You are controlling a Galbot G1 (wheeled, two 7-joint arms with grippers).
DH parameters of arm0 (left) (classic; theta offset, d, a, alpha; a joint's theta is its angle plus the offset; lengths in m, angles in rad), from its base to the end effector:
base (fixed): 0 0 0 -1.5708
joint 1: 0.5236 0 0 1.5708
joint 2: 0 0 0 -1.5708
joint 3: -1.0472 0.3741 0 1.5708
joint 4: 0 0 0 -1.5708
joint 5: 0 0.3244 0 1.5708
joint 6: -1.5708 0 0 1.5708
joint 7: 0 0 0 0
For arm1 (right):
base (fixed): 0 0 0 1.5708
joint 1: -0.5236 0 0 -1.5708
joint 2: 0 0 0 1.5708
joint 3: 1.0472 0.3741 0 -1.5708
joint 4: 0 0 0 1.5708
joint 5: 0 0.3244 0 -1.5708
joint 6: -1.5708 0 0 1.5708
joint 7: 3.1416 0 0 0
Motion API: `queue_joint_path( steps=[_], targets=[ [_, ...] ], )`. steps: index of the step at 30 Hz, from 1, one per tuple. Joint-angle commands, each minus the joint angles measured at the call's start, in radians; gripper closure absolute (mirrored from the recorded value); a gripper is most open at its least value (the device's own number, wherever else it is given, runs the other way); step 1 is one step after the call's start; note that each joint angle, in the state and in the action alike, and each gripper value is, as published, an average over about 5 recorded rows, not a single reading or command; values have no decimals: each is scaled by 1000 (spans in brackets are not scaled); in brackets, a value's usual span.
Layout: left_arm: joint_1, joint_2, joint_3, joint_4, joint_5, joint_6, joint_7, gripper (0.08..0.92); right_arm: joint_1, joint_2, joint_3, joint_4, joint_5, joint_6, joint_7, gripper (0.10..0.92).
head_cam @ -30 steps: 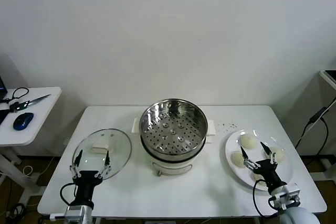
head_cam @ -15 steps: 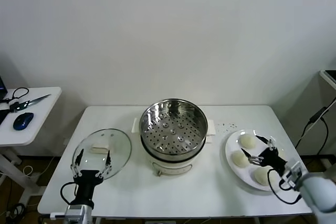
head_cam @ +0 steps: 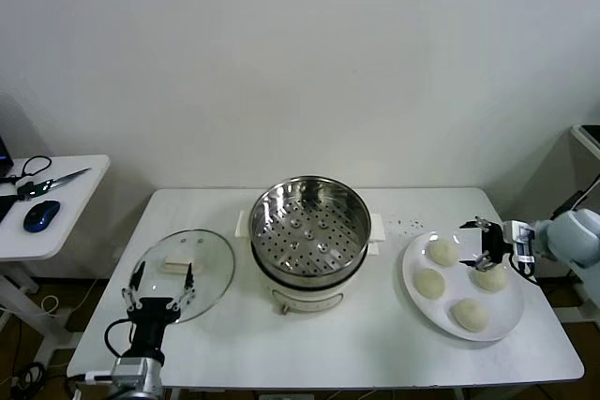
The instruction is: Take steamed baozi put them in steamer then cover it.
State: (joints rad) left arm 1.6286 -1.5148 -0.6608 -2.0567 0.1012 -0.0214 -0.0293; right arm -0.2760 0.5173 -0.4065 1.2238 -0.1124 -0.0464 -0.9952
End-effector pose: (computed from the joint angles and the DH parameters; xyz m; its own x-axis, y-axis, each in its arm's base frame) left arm 0.1166 0.0516 -0.3400 -0.9912 -0.1185 0.0584 -0.1028 0.9695 0.2225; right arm 0.4459 -0.3001 -0.1971 -0.3561 -0.1741 0.9181 -0.9344 0.0751 -0.3482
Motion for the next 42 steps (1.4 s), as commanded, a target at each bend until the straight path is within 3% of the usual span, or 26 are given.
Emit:
queue_joint_path(
  steps=[1,21,35,42],
  targets=[
    [-15,2,-3,7,1,16,0,177,385,68,-492,-182,-32,-10,-112,203],
    [-6,3,-18,35,13,6,1,177,279,288,-369,-341,-86,-26,-51,203],
    [3,-1,-26,34,13,1,-1,177,257,324,-361,-353,-109,-25,-56,203],
    [6,0,-28,33,13,1,-4,177,257,313,-355,-355,-132,-13,-64,309]
  ],
)
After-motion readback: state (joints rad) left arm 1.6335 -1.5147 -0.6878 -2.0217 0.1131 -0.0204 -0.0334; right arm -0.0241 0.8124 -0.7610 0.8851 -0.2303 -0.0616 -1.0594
